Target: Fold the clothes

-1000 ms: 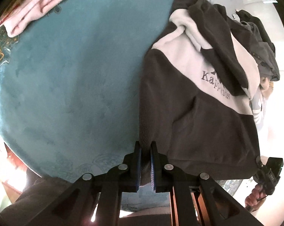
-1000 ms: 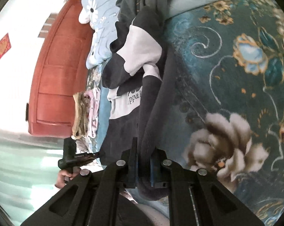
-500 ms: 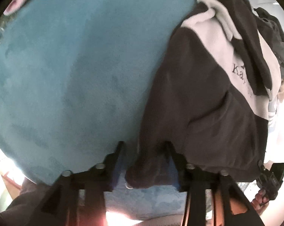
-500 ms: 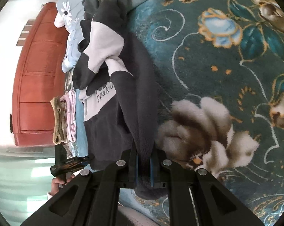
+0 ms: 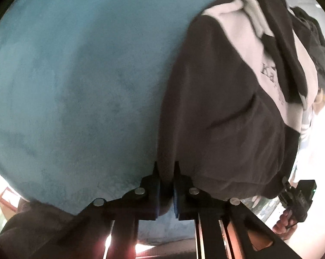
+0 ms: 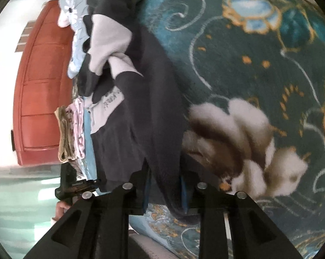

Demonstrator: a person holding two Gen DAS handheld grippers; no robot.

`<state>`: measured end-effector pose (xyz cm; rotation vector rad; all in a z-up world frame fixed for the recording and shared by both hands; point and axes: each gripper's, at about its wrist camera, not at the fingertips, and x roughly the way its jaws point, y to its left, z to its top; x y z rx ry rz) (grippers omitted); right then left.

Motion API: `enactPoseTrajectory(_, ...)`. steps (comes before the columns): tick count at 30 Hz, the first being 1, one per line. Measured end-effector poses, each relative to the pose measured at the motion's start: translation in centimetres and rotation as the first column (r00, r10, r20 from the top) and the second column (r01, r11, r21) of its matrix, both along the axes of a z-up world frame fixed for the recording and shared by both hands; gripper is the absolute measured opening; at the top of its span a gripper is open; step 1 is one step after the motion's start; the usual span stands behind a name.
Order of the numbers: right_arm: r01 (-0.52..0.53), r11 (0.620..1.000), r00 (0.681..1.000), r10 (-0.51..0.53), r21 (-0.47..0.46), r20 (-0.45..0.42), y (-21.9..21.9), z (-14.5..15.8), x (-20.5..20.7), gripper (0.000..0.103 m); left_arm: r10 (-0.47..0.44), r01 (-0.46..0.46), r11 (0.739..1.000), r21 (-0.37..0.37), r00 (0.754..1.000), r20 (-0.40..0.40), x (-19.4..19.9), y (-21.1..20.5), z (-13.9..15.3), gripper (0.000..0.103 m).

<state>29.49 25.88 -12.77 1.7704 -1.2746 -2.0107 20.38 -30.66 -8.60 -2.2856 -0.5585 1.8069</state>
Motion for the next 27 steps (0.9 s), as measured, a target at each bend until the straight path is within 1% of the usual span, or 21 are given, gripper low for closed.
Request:
enactPoseTrajectory(1,0.000,1.000,1.000,0.000,0.007,-0.001,-0.1,0.4,0.2,0.009,-0.019,0.019,1.000,-0.003,1.000,-0.019,0.0,0.2,1.0,0.008)
enactPoseTrajectory(3,-0.003,1.000,0.999,0.002,-0.015,-0.052,-0.1,2.4,0.4,0.009,-0.077,0.077,0.997,-0.012,0.994,-0.071,-0.1,0.6,3.4,0.008)
enactPoseTrajectory(4,-0.005,1.000,0.997,0.003,-0.026,-0.078,-0.1,3.3,0.5,0.008,-0.121,0.120,0.993,-0.022,0.987,-0.105,-0.1,0.9,4.8,0.007)
enactPoseTrajectory(5,-0.011,0.999,0.994,0.007,-0.035,-0.107,-0.1,4.4,0.6,0.008,-0.179,0.174,0.984,-0.047,0.974,-0.136,0.0,1.3,6.2,0.008)
enactPoseTrajectory(7,-0.039,0.998,0.984,0.031,-0.043,-0.176,-0.5,7.1,1.1,0.008,-0.302,0.283,0.951,-0.120,0.936,-0.181,0.5,2.4,9.0,0.007)
enactPoseTrajectory(9,-0.073,0.996,0.970,0.059,-0.050,-0.235,-1.1,10.1,2.1,0.008,-0.395,0.365,0.914,-0.176,0.900,-0.186,1.0,2.5,11.3,0.007)
enactPoseTrajectory(10,-0.076,0.995,0.965,0.058,-0.064,-0.256,-1.3,11.1,2.8,0.008,-0.440,0.404,0.892,-0.203,0.879,-0.185,1.2,2.5,12.5,0.007)
enactPoseTrajectory(11,-0.079,0.993,0.958,0.053,-0.082,-0.282,-1.5,12.4,3.7,0.008,-0.454,0.417,0.885,-0.204,0.871,-0.187,1.1,2.6,13.2,0.007)
enactPoseTrajectory(15,-0.074,0.991,0.944,0.033,-0.112,-0.329,-1.9,16.0,6.9,0.008,-0.423,0.400,0.905,-0.144,0.882,-0.208,-0.5,3.5,14.3,0.007)
enactPoseTrajectory(16,-0.065,0.990,0.943,0.021,-0.123,-0.333,-1.8,16.5,7.2,0.008,-0.415,0.396,0.909,-0.129,0.884,-0.213,-0.9,3.7,14.6,0.007)
enactPoseTrajectory(20,0.020,0.980,0.948,-0.082,-0.200,-0.308,0.4,15.7,5.7,0.008,-0.383,0.378,0.923,-0.067,0.895,-0.231,-2.5,4.6,15.7,0.007)
enactPoseTrajectory(22,0.070,0.966,0.945,-0.143,-0.248,-0.294,2.0,14.7,4.1,0.008,-0.366,0.368,0.929,-0.036,0.899,-0.239,-3.3,5.0,16.3,0.007)
enactPoseTrajectory(23,0.094,0.958,0.944,-0.172,-0.271,-0.280,2.8,13.9,2.8,0.008,-0.333,0.341,0.940,-0.011,0.911,-0.244,-4.4,5.0,16.3,0.007)
enactPoseTrajectory(25,0.137,0.942,0.944,-0.218,-0.307,-0.248,4.3,12.7,0.5,0.008,-0.231,0.252,0.966,0.052,0.940,-0.251,-7.6,4.6,16.0,0.007)
enactPoseTrajectory(27,0.174,0.924,0.942,-0.257,-0.341,-0.217,5.4,11.5,-2.1,0.008,-0.127,0.160,0.980,0.116,0.960,-0.251,-10.8,4.3,15.7,0.007)
